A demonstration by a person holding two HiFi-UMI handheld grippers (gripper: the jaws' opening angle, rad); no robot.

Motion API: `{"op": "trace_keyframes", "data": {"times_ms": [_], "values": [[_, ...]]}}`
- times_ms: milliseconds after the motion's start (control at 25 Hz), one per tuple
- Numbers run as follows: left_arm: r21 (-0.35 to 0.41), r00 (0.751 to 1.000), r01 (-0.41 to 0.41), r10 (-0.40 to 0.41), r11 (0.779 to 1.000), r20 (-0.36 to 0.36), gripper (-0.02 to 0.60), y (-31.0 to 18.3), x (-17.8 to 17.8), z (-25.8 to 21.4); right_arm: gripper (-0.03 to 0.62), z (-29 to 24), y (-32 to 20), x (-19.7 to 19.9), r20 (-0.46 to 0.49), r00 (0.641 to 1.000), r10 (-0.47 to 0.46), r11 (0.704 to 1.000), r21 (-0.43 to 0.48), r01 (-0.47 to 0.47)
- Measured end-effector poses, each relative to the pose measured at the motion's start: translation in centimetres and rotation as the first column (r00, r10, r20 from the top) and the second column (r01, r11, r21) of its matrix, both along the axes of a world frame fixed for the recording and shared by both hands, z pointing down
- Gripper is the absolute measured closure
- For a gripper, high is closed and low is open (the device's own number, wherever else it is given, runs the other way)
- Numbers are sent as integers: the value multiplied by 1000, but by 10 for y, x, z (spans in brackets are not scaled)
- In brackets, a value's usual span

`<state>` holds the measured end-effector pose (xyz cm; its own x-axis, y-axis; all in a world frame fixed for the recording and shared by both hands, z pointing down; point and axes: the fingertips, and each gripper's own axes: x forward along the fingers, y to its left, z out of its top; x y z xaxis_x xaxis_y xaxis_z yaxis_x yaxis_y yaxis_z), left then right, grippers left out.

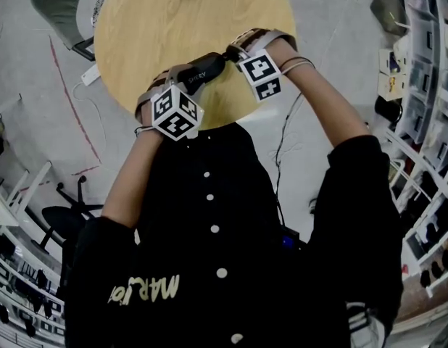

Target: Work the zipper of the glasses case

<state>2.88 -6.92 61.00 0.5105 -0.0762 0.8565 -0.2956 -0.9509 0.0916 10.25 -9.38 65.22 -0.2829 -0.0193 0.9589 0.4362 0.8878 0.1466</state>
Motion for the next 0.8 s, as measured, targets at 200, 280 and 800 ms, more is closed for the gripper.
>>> {"op": "trace_keyframes", "data": {"times_ms": [200, 280, 800], "values": [[-7, 999, -27, 27, 1000, 35, 408, 1, 3, 0, 589, 0, 4, 3, 11, 992, 127, 992, 18, -127], [-11, 999, -32, 33, 999, 37, 408, 1, 4, 0, 588, 1, 8, 5, 11, 986, 168, 986, 12, -168], [-15, 995, -73, 74, 997, 71, 408, 7, 9, -5, 588, -4, 29, 7, 48, 845, 533, 845, 12, -534]]}}
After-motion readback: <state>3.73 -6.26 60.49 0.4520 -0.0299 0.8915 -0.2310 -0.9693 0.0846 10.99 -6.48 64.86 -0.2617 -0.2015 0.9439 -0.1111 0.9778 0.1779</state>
